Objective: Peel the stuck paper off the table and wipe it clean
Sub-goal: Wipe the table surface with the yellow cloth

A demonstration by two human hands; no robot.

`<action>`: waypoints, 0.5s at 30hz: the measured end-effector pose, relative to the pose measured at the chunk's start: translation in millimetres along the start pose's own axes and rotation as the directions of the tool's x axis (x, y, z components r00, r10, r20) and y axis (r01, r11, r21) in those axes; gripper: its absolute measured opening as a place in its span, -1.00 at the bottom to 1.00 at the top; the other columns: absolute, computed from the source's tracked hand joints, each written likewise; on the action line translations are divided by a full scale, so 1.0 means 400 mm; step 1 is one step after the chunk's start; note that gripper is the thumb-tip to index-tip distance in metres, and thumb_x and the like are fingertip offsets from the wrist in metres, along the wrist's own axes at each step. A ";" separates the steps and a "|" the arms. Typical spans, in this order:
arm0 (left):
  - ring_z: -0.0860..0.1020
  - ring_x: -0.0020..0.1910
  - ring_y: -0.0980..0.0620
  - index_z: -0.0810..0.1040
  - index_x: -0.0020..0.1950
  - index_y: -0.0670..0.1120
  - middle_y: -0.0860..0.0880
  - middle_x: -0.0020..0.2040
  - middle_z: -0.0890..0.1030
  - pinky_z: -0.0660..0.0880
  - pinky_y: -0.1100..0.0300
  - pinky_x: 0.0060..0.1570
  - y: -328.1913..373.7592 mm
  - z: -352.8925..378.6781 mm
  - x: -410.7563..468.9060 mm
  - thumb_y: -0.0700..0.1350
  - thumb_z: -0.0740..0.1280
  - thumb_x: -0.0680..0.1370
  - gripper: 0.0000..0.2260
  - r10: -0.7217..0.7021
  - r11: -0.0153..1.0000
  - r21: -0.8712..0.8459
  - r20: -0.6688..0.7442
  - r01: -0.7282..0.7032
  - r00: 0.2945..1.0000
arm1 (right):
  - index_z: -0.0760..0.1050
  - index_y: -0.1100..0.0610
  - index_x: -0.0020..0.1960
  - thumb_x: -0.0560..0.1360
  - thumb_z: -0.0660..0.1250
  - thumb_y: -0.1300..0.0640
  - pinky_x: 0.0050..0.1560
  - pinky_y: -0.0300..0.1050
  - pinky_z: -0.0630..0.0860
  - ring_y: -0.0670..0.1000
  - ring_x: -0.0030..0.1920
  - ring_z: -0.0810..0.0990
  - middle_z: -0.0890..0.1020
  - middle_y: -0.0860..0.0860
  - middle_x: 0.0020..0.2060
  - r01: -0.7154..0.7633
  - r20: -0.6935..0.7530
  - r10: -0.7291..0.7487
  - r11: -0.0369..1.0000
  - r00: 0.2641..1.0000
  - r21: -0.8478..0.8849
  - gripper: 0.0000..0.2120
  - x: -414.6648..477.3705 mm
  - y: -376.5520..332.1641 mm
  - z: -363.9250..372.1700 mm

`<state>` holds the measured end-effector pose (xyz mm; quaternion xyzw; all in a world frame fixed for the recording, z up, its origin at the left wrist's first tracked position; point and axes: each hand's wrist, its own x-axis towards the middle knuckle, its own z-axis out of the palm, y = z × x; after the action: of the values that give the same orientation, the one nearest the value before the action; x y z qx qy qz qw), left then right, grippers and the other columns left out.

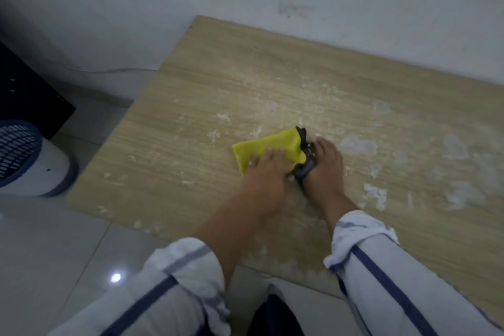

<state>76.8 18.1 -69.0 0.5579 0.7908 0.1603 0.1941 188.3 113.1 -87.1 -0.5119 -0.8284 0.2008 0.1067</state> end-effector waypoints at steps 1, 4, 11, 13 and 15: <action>0.02 0.52 -0.10 0.14 0.50 -0.02 -0.05 0.55 0.08 -0.07 -0.08 0.45 0.010 0.021 -0.023 -0.03 0.09 0.62 -0.55 0.056 0.995 0.084 0.046 -0.060 0.997 | 0.27 0.17 0.42 0.52 0.19 0.02 0.48 0.04 0.04 0.15 0.47 0.14 0.26 0.12 0.45 0.008 0.014 -0.008 1.000 1.000 -0.009 -0.50 -0.001 0.005 -0.002; -0.02 0.53 -0.09 0.09 0.51 0.03 -0.02 0.55 0.04 -0.09 -0.06 0.45 -0.113 -0.018 -0.042 -0.11 0.08 0.61 -0.53 -0.082 0.986 0.142 -0.076 0.092 0.994 | 0.28 0.17 0.42 0.56 0.15 0.12 0.48 0.05 0.07 0.15 0.47 0.15 0.27 0.14 0.45 0.057 0.014 -0.056 0.996 0.998 -0.061 -0.57 0.000 0.011 -0.007; 0.33 0.33 -0.28 0.35 0.34 -0.19 -0.28 0.33 0.40 0.23 -0.14 0.36 -0.310 -0.193 -0.101 -0.18 0.12 0.59 -0.68 -0.633 0.771 -0.218 -0.363 0.598 0.684 | 0.26 0.17 0.43 0.55 0.09 0.19 0.48 0.07 0.07 0.13 0.48 0.12 0.24 0.12 0.46 0.048 0.047 -0.045 0.997 0.998 -0.061 -0.56 -0.006 -0.011 -0.031; 0.41 0.24 -0.27 0.39 0.33 -0.18 -0.25 0.26 0.47 0.33 -0.11 0.27 -0.194 -0.125 -0.121 -0.22 0.17 0.55 -0.66 -0.436 0.895 -0.244 -0.308 0.373 0.846 | 0.28 0.20 0.41 0.55 0.10 0.22 0.47 0.05 0.09 0.15 0.47 0.15 0.27 0.15 0.44 0.052 0.019 -0.052 0.998 0.998 -0.028 -0.57 -0.023 -0.015 -0.035; 0.37 0.32 -0.23 0.38 0.37 -0.16 -0.21 0.34 0.43 0.27 -0.07 0.33 -0.060 -0.026 -0.168 -0.18 0.14 0.54 -0.62 -0.101 0.988 -0.126 -0.104 0.088 0.989 | 0.32 0.24 0.38 0.55 0.11 0.27 0.47 0.03 0.11 0.15 0.45 0.18 0.29 0.17 0.43 0.017 0.013 -0.017 1.000 1.000 -0.014 -0.60 -0.039 -0.011 -0.036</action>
<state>72.6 -53.7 -62.5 0.4973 0.8148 0.2290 0.1908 197.5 100.8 -71.8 -0.5044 -0.8347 0.1974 0.0995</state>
